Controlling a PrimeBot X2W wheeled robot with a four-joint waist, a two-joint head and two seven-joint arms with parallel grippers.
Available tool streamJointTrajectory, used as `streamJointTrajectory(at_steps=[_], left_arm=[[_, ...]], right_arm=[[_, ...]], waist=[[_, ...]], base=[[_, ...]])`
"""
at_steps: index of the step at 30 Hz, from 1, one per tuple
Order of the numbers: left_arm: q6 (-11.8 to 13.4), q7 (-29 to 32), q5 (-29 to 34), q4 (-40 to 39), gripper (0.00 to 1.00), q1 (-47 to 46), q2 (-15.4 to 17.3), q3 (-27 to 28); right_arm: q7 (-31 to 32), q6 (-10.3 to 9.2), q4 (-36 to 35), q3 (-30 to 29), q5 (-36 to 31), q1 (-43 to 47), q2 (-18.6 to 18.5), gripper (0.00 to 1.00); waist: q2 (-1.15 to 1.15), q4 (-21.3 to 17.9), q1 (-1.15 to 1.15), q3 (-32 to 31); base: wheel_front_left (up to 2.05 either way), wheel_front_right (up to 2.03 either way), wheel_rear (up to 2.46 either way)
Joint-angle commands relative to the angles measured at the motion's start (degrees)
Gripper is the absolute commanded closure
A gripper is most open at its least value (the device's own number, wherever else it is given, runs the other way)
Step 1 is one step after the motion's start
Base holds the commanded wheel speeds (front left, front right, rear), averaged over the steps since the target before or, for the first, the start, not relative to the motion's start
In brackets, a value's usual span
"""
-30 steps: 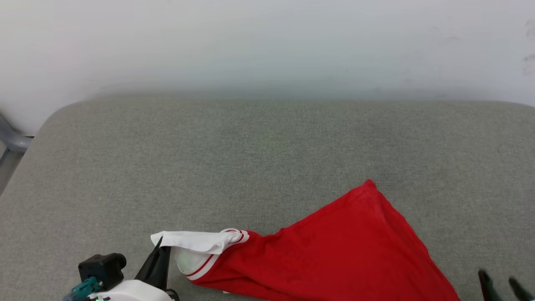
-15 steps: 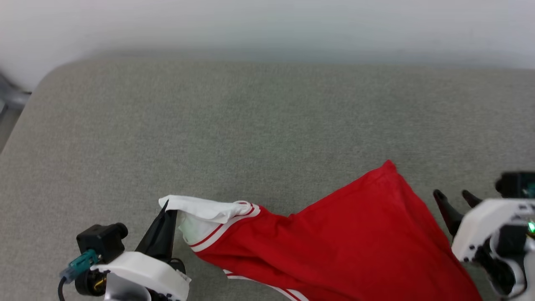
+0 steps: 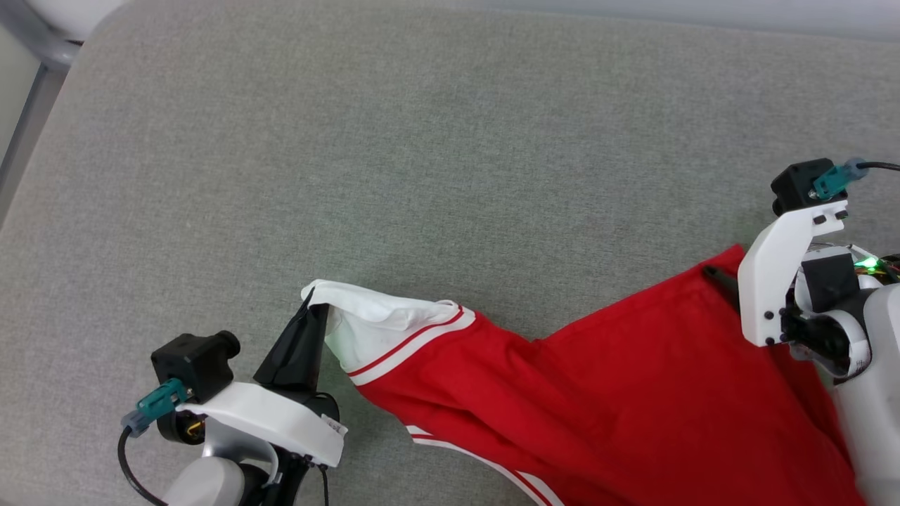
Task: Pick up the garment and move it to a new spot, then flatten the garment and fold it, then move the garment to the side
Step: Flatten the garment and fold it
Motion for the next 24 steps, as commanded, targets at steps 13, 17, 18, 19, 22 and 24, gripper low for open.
streamJointTrajectory(at_steps=[13, 17, 18, 19, 22, 24], left_arm=[[-0.16, -0.32, -0.02, 4.14, 1.00, -1.02, 0.26, -0.22], [0.15, 0.68, -0.53, 4.28, 1.00, -1.10, 1.39, 0.38], [0.26, 0.98, -0.68, 4.36, 1.00, -1.41, 1.77, 0.68], [0.27, 1.46, -0.62, 4.53, 1.00, -1.79, 2.26, 0.84], [0.70, 2.98, -0.58, 5.33, 1.00, -3.58, 3.65, 1.58], [0.44, 4.32, -0.81, 6.31, 1.00, -5.28, 4.47, 1.92]], right_arm=[[6.32, -0.02, 12.56, 2.21, 2.92, 0.64, 1.56, 1.00], [-0.37, -0.02, 10.50, 3.26, 3.05, -1.74, 1.17, 1.00], [-1.55, -0.02, 10.59, 3.67, 2.88, -2.14, 0.82, 1.00], [-2.91, -0.02, 10.43, 3.89, 2.97, -2.55, 0.69, 1.00], [-7.11, -0.02, 10.52, 4.28, 2.20, -3.65, 0.46, 1.00], [-9.80, -0.02, 10.74, 4.15, 1.54, -4.38, 0.34, 1.00]], waist=[[0.00, 0.53, -0.01, -1.42], [0.00, -1.01, -0.01, -4.36], [0.00, -1.45, -0.01, -5.14], [0.00, -1.92, -0.01, -5.90], [0.00, -3.40, -0.01, -8.05], [0.00, -4.36, -0.01, -9.35]], base=[[0.00, 0.00, 0.00], [0.00, 0.00, 0.00], [0.00, 0.00, 0.00], [0.00, 0.00, 0.00], [0.00, 0.00, 0.00], [0.00, 0.00, 0.00]])
